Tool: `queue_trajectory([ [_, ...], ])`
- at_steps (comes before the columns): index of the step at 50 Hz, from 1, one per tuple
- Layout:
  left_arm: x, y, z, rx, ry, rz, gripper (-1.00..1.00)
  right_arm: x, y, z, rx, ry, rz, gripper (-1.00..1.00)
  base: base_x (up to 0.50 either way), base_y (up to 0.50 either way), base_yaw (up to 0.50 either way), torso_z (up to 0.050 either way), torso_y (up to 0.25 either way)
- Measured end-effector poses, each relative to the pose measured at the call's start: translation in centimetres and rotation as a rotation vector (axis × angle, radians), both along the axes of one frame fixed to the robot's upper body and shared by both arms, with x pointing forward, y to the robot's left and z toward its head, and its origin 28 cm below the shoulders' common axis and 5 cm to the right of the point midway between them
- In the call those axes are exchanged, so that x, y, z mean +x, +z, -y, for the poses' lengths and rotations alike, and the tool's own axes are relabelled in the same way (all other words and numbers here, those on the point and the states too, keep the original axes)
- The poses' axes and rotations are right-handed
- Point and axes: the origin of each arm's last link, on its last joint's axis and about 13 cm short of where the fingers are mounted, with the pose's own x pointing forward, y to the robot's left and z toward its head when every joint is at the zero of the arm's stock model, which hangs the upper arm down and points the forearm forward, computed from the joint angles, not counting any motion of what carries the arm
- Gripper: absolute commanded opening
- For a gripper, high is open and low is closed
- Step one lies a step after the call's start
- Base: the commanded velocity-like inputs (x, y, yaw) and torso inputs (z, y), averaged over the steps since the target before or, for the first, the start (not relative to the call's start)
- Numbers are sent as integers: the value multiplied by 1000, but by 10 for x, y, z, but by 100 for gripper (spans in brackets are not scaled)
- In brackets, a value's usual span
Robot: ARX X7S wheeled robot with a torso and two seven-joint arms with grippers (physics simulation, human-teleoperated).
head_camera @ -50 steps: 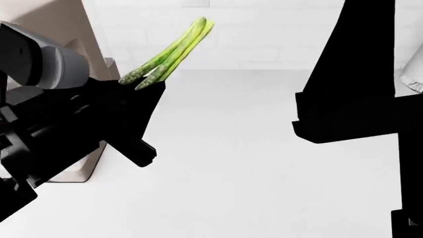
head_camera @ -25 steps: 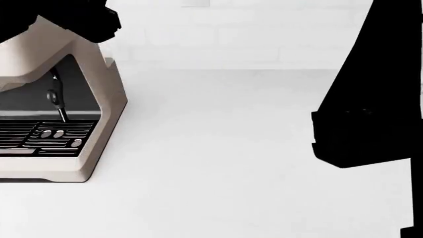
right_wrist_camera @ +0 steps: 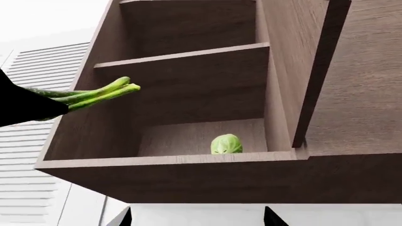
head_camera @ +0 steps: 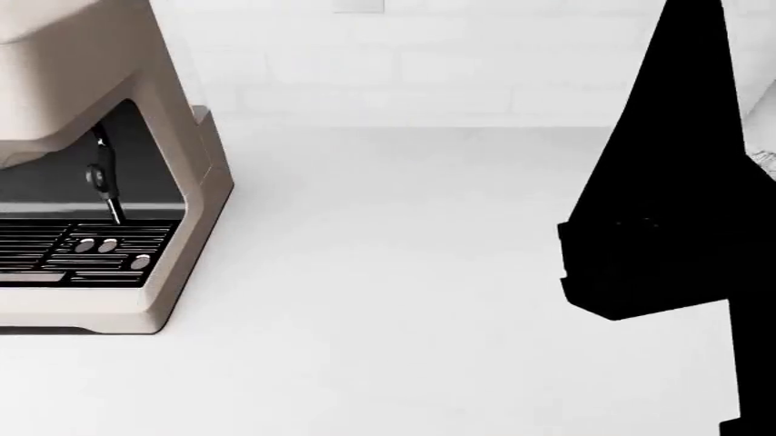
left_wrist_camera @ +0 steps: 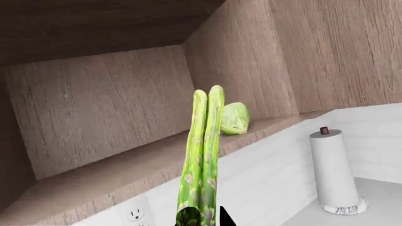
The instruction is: Pick the brussel sprout, asparagus from the counter and place them in the cabinet. Then close the cabinet.
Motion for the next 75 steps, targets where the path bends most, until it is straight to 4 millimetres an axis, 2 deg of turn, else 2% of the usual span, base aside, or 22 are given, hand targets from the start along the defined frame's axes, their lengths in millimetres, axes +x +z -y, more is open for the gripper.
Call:
queue_trajectory([
  [9,0,14,4,11,6,25,-100,3,0,-2,-2,7,-14,100,0,0,0,0,0],
  [21,-2,21,6,23,51,58,-100,8,0,-2,0,-7,-34,100,0,0,0,0,0],
  [41,-3,24,6,38,170,77,-100,13,-2,-1,3,-32,-68,100,0,0,0,0,0],
  [75,-3,24,7,16,156,88,-100,27,0,6,-1,-94,-105,100,0,0,0,0,0],
])
